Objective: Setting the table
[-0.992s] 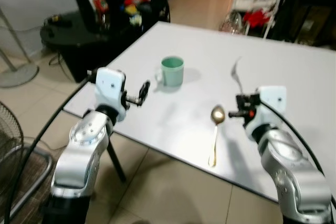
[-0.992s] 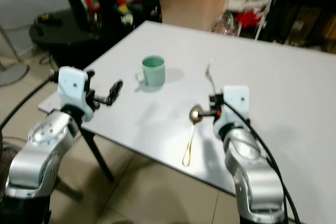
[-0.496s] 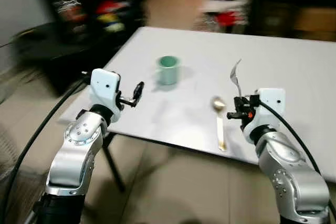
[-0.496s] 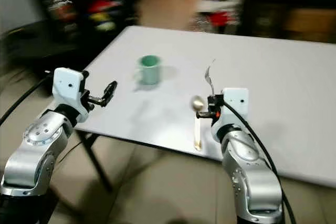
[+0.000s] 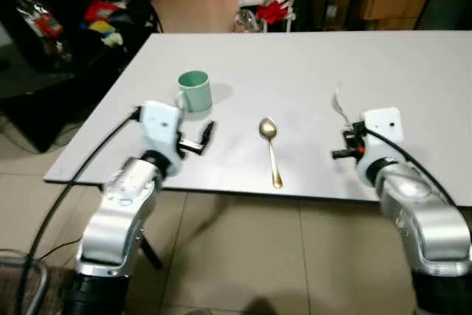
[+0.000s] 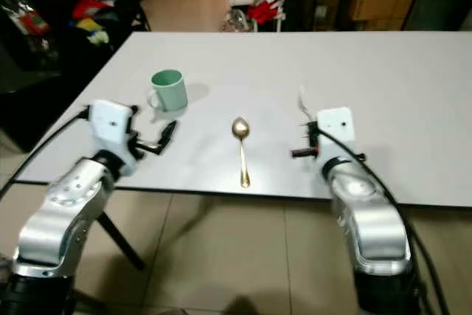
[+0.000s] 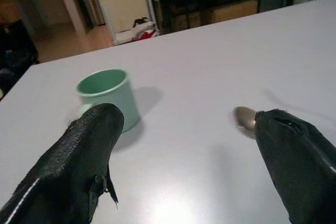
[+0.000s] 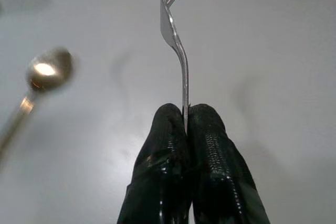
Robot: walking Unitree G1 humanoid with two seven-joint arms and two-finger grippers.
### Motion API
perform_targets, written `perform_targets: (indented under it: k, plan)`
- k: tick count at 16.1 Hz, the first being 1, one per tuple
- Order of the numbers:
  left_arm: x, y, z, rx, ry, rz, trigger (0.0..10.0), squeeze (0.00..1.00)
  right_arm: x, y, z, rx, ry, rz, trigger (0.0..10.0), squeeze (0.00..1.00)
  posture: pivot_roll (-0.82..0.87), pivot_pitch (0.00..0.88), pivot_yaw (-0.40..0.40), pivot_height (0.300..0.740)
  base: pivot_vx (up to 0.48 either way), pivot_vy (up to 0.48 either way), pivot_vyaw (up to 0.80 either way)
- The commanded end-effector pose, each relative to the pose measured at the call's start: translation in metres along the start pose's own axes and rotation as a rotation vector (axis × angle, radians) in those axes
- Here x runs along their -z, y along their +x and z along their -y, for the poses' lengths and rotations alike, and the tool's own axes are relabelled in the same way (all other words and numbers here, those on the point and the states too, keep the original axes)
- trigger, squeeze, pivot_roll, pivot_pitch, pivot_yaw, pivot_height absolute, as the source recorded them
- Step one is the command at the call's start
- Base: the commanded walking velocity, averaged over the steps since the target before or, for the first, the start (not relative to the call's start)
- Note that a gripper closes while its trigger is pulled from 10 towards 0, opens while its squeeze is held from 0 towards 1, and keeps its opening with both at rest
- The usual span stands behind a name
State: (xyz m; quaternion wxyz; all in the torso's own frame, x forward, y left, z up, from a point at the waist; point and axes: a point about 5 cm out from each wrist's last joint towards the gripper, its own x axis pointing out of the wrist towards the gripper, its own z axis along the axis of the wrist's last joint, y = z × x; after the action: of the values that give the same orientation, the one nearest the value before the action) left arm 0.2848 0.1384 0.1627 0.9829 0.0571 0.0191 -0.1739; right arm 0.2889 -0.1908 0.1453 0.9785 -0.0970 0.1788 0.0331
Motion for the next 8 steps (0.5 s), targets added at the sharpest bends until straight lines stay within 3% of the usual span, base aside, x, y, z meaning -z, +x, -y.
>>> perform_targets:
  k: [1, 2, 5, 8]
  plan:
    - [-0.002, -0.002, -0.005, -0.004, 0.012, -0.003, 10.0, 0.0, -0.005, 0.006, -0.012, -0.061, -0.015, 0.005, 10.0, 0.0, 0.04, 0.0, 0.079, 0.74, 0.0, 0.0, 0.0]
    - [0.001, -0.004, -0.002, 0.036, 0.012, -0.025, 10.0, 0.0, -0.007, 0.019, -0.015, -0.065, -0.064, -0.025, 10.0, 0.0, 0.05, 0.0, 0.073, 0.74, 0.0, 0.0, 0.0]
    - [0.008, -0.012, 0.005, 0.161, 0.02, -0.077, 10.0, 0.0, -0.008, 0.038, -0.022, -0.064, -0.08, -0.083, 10.0, 0.0, 0.06, 0.0, 0.062, 0.74, 0.0, 0.0, 0.0]
    - [0.02, -0.038, 0.024, 0.43, 0.038, -0.199, 10.0, 0.0, -0.005, 0.068, -0.043, -0.01, 0.052, -0.167, 10.0, 0.0, 0.1, 0.0, 0.029, 0.74, 0.0, 0.0, 0.0]
